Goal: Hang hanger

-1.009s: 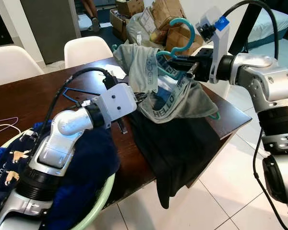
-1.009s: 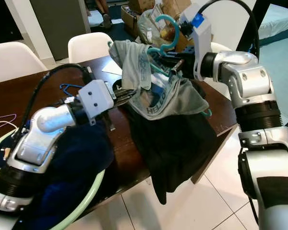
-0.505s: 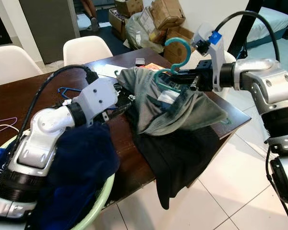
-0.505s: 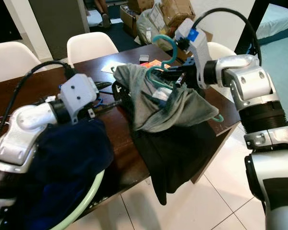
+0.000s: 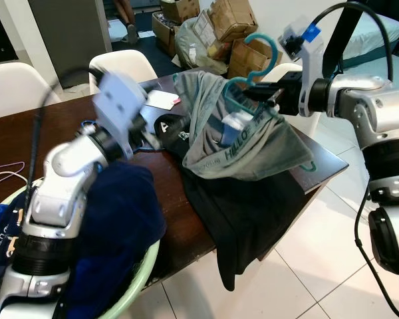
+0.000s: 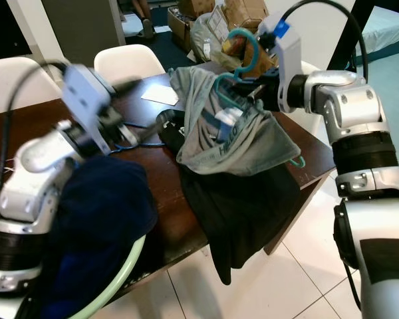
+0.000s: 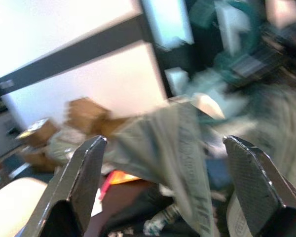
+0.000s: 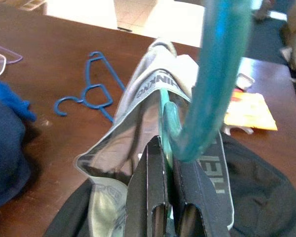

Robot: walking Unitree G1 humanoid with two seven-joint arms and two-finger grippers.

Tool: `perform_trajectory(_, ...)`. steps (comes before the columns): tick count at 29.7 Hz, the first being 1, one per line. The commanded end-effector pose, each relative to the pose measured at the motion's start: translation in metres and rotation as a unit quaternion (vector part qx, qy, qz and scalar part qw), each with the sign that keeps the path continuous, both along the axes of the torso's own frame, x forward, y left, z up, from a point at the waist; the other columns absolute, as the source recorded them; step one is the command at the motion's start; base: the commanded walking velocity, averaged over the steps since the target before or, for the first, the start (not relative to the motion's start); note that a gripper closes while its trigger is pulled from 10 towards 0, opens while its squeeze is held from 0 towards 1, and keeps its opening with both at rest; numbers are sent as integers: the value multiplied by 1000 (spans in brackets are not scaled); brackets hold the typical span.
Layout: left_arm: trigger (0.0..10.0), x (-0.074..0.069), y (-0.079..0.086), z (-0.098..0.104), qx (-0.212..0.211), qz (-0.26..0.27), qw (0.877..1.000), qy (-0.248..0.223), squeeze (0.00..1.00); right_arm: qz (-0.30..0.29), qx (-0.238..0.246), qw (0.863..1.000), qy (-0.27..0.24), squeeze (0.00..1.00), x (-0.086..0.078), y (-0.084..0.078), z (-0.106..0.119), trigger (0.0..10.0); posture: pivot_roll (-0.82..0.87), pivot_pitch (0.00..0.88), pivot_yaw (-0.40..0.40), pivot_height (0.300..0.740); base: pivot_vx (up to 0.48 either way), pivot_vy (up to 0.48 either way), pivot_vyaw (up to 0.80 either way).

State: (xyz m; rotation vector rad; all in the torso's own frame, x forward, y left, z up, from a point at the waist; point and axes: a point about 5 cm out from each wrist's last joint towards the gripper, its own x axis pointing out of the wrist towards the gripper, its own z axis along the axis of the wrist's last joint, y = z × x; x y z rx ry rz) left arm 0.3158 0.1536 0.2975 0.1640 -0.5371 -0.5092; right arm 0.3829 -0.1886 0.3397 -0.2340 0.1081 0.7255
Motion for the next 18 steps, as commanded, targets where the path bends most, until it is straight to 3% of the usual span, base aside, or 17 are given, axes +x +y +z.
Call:
perform_trajectory(1, 10000, 3, 7, -6, -36, 27, 999, 29, 0, -36, 13, 999, -12, 0, 1, -13, 8, 10000, -15, 87, -53, 740, 0, 0, 0)
perform_trajectory(4, 10000, 2, 12, -26, -67, 48, 994, 68, 0, -92, 22, 995, -25, 0, 2, -31, 9, 10000, -22, 83, -51, 740, 0, 0, 0)
perform_trajectory(13, 10000, -2, 17, -35, -87, 63, 992, 66, 0, -154, 34, 987, -17, 0, 4, -47, -4, 10000, -20, 76, -47, 740, 0, 0, 0)
perform_trajectory(18, 10000, -1, 13, -43, -90, 74, 990, 82, 0, -179, 43, 983, -8, 0, 5, -52, -14, 10000, -23, 69, -41, 740, 0, 0, -800)
